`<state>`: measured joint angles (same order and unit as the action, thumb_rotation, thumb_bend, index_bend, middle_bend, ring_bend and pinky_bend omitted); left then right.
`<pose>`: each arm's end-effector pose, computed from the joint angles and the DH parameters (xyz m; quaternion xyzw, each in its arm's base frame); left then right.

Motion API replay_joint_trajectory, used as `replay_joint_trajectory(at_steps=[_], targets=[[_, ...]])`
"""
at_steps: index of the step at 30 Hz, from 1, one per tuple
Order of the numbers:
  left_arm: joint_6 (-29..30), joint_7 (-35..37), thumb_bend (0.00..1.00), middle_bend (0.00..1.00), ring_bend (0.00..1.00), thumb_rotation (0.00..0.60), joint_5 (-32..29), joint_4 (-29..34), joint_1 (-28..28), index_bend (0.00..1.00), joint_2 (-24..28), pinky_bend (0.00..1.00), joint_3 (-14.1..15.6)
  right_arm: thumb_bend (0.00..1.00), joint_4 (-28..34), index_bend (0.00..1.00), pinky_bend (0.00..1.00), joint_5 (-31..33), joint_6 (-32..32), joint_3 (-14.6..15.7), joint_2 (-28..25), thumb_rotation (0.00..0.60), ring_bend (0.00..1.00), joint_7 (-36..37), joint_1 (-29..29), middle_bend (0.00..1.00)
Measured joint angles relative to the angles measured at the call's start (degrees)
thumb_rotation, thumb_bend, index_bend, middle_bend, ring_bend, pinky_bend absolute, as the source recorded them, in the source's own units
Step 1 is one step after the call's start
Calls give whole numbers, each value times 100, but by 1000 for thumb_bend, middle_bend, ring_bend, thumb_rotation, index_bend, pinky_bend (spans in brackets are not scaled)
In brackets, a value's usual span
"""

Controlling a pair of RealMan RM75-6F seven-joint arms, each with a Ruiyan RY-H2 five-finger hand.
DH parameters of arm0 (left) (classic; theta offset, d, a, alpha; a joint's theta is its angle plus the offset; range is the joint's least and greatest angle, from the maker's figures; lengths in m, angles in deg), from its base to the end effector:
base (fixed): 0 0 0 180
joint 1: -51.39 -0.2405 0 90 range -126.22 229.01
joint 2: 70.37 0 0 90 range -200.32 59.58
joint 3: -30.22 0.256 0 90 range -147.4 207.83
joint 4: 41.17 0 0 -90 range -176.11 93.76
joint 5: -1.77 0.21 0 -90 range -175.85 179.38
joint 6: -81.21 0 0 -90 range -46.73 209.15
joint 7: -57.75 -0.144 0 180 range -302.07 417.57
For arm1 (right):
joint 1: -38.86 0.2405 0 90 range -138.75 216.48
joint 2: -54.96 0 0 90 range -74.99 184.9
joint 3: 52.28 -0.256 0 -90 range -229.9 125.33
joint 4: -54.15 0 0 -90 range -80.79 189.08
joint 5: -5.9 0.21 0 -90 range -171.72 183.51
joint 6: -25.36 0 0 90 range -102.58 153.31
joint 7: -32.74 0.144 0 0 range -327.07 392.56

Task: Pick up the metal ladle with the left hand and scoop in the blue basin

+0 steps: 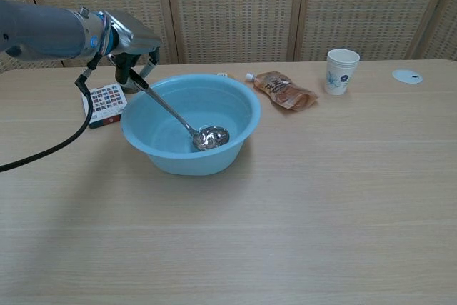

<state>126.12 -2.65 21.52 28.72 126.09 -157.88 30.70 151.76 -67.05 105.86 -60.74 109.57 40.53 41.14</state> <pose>-0.0914 0.4560 0.0001 -0.8222 -0.1554 -0.0975 0.5388 -0.3344 -0.1827 0.2197 0.4908 -0.4553 0.3770 0.6401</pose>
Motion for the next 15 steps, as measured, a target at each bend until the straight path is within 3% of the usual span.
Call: replay_joint_trajectory(at_steps=[15], targets=[[147, -250, 649, 1000, 965, 600, -312, -35, 110, 1000, -144, 1000, 33, 0, -14, 0, 0, 47, -44, -16, -23, 600, 0, 74, 0, 0]])
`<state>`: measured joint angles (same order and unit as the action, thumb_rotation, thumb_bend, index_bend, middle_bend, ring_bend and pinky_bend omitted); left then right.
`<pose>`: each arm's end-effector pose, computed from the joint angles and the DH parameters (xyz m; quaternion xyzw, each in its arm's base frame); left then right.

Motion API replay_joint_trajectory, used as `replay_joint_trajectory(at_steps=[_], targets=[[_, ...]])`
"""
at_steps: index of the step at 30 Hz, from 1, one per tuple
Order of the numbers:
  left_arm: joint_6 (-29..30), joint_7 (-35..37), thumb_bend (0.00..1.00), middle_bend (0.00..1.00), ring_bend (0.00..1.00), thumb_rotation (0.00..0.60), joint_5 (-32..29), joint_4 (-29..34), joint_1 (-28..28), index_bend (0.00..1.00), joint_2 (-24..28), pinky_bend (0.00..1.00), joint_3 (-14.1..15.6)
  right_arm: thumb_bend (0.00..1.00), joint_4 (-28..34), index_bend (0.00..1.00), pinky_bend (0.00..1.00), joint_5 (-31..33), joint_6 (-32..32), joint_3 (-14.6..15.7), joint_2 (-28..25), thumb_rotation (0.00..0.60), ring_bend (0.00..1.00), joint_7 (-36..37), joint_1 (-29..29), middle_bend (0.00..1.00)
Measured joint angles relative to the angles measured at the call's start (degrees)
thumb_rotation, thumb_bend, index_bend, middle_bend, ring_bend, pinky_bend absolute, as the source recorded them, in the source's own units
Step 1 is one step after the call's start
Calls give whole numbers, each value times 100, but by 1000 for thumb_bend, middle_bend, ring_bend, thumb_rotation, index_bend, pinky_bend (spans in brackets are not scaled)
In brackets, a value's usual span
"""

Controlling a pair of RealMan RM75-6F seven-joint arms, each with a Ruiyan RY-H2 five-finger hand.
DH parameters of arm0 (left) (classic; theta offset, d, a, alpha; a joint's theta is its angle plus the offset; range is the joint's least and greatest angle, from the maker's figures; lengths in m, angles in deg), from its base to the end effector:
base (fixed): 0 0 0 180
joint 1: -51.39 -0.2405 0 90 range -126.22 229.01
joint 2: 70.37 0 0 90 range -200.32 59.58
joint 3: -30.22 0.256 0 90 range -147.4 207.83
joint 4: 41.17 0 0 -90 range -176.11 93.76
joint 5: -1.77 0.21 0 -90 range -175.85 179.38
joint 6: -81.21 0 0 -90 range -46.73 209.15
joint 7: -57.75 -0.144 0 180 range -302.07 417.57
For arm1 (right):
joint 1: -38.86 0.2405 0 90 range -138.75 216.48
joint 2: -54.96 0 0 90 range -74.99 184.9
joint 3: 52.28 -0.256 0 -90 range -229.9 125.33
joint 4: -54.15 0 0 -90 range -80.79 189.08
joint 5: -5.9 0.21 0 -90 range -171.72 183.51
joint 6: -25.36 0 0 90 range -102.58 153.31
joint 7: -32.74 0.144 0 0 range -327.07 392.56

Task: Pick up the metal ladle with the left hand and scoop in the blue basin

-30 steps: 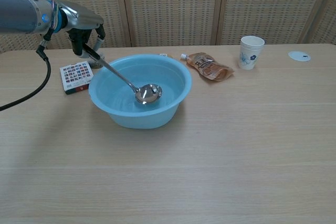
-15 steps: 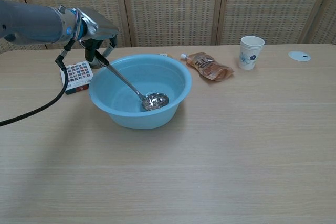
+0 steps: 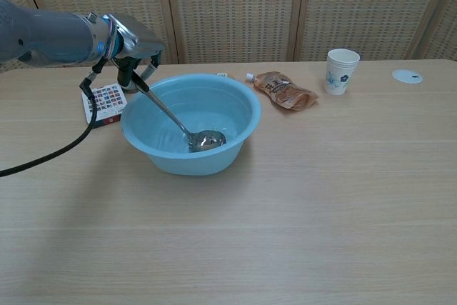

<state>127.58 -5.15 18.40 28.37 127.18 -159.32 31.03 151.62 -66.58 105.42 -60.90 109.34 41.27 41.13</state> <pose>-0.0881 0.4546 -0.0064 -0.8195 -0.1539 -0.0870 0.5451 -0.3362 -0.1829 0.2213 0.4864 -0.4597 0.3774 0.6400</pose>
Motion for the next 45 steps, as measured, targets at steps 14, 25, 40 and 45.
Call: replay_joint_trajectory(at_steps=[14, 25, 40, 45], targets=[[-30, 755, 649, 1000, 964, 600, -69, 1084, -145, 1000, 953, 1000, -418, 0, 5, 0, 0, 5, -11, 7, -10, 600, 0, 21, -11, 0], [56, 598, 650, 1000, 965, 600, -814, 1821, 68, 1000, 1719, 1000, -351, 0, 7, 0, 0, 94, -67, 0, 38, 600, 0, -137, 25, 0], [-201, 265, 651, 1000, 964, 600, -2335, 2359, 723, 1000, 2368, 1000, -253, 0, 33, 0, 0, 148, -65, -12, 66, 600, 0, -238, 34, 0], [-283, 119, 650, 1000, 964, 600, -2861, 2482, 1023, 1000, 2537, 1000, -191, 0, 29, 0, 0, 161, -63, -17, 65, 600, 0, -233, 30, 0]])
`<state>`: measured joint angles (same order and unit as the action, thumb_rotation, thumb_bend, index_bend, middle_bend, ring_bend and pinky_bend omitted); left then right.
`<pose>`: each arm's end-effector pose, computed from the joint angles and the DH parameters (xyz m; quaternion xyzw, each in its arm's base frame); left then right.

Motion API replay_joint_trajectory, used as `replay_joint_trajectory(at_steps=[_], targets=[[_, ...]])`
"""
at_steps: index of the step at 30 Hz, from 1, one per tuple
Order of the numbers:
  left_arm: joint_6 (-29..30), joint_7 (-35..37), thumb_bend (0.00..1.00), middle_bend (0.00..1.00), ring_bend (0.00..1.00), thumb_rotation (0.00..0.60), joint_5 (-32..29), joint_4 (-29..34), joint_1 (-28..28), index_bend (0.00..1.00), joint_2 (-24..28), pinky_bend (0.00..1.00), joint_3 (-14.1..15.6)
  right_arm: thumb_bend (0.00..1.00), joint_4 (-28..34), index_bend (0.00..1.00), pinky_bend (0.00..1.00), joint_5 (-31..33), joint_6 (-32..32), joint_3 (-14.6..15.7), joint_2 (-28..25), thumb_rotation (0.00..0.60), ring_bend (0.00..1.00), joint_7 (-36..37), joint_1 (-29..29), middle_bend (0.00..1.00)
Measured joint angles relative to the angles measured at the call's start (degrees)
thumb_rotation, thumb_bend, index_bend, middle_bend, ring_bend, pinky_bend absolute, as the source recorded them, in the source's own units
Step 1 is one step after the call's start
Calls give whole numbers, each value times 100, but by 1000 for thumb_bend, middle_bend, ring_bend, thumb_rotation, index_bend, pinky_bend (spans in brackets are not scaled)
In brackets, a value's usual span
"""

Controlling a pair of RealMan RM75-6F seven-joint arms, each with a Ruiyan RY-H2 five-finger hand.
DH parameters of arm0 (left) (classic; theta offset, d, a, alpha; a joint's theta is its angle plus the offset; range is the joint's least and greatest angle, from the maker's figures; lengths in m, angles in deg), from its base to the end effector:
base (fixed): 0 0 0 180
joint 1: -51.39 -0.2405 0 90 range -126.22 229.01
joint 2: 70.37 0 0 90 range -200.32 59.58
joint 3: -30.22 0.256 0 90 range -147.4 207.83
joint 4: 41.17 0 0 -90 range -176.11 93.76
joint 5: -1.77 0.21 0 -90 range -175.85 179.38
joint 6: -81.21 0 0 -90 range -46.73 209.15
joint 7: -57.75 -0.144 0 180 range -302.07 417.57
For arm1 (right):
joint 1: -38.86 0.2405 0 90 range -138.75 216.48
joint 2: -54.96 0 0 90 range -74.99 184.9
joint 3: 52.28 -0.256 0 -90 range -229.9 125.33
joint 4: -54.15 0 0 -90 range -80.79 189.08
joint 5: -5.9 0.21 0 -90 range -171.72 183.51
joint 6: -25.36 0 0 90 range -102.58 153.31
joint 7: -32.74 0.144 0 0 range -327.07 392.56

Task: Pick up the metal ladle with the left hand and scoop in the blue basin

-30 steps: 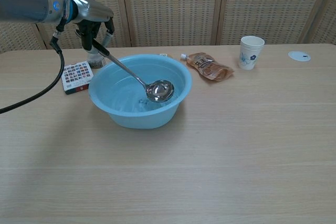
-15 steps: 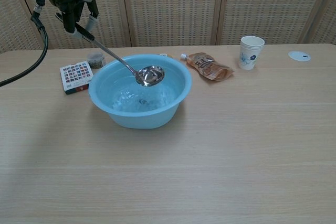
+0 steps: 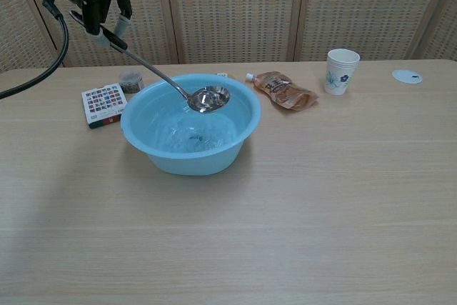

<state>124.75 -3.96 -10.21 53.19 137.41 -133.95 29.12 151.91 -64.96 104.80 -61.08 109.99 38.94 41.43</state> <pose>-0.0448 0.4354 0.0992 -0.7748 -0.3320 -0.1035 0.5280 -0.3379 -0.1843 0.2173 0.4849 -0.4619 0.3643 0.6471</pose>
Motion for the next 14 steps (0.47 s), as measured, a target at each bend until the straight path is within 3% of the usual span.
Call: replay_joint_trajectory(at_steps=[14], targets=[[-8, -205, 652, 1000, 963, 600, -712, 340, 563, 1000, 407, 994, 60, 0, 6, 0, 0, -3, 21, -1, -5, 600, 0, 0, -15, 0]])
